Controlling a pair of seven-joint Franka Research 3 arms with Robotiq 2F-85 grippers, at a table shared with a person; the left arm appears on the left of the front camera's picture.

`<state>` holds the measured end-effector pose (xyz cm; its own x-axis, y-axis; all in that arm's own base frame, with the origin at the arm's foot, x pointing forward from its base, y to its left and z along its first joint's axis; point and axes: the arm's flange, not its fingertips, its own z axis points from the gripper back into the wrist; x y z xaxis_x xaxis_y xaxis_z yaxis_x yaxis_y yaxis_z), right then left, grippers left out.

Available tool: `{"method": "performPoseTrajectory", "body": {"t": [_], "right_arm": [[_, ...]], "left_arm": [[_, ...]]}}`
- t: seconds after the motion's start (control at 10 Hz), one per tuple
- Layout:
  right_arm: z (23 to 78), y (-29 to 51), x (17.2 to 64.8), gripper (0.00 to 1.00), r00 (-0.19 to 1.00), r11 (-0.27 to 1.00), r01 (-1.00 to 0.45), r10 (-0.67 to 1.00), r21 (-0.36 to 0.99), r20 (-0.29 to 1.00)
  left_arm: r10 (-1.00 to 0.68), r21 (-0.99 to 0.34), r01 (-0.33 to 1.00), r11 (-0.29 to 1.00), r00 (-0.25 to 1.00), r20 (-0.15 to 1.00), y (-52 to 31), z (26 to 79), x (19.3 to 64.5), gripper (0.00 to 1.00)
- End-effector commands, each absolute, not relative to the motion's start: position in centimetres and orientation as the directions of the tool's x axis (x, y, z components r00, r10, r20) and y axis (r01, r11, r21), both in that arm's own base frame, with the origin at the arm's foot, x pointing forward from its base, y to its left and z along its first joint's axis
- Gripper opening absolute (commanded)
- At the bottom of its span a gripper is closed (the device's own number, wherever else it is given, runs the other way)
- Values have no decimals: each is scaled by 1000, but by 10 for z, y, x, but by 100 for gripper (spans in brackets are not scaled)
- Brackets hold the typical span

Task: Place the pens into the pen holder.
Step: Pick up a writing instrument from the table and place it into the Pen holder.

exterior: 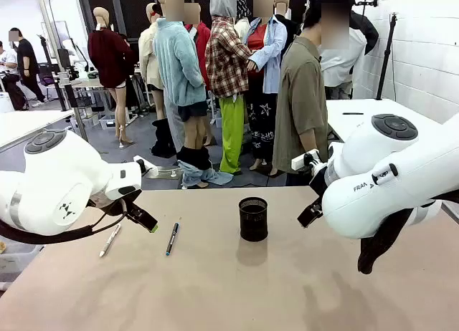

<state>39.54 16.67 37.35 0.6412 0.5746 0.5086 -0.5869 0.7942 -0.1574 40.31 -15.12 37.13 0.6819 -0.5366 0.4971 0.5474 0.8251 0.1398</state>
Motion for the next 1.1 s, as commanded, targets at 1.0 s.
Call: {"method": "performPoseTrajectory", "body": {"t": [1.0], "right_arm": [[427,65,384,100,618,878,-442,448,-186,646]], "left_arm": [[-498,226,469,854,613,613,-81,429,377,100]]}}
